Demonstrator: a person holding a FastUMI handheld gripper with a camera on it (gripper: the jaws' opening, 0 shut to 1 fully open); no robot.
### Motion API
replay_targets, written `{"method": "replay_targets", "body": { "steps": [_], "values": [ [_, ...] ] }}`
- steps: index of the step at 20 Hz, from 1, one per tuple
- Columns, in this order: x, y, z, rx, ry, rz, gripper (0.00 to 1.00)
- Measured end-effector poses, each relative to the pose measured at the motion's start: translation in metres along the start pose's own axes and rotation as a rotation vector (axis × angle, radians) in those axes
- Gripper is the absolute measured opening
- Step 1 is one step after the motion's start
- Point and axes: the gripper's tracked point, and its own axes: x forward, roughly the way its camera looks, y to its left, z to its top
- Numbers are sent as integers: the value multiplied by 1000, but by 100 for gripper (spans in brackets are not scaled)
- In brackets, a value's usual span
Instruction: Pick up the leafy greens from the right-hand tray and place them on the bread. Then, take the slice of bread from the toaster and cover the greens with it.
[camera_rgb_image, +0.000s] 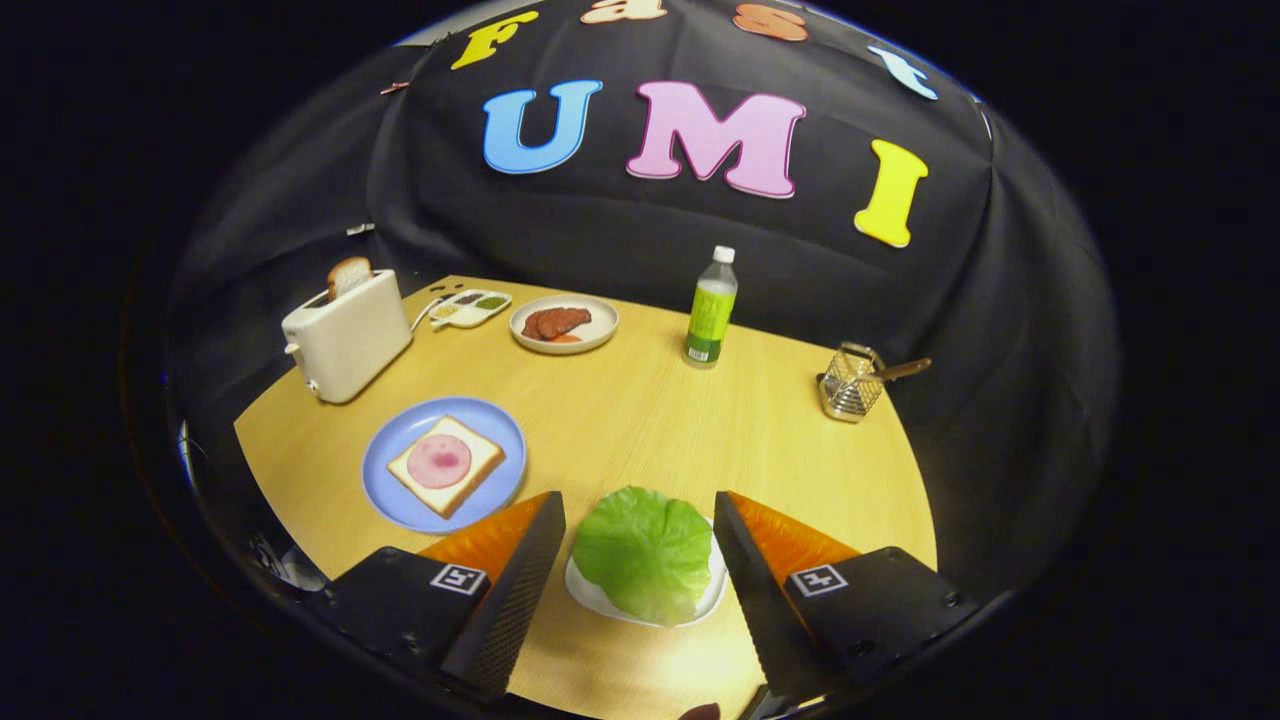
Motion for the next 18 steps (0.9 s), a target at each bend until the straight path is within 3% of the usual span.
{"method": "replay_targets", "body": {
  "steps": [10, 13, 16, 17, 18],
  "values": [
    [68, -7, -74, -13, 215, 82, 88],
    [81, -8, -84, -3, 257, 90, 72],
    [84, -9, -91, 8, 298, 100, 71],
    [90, -8, -93, 23, 297, 93, 60],
    [90, -8, -93, 33, 297, 94, 56]
  ]
}}
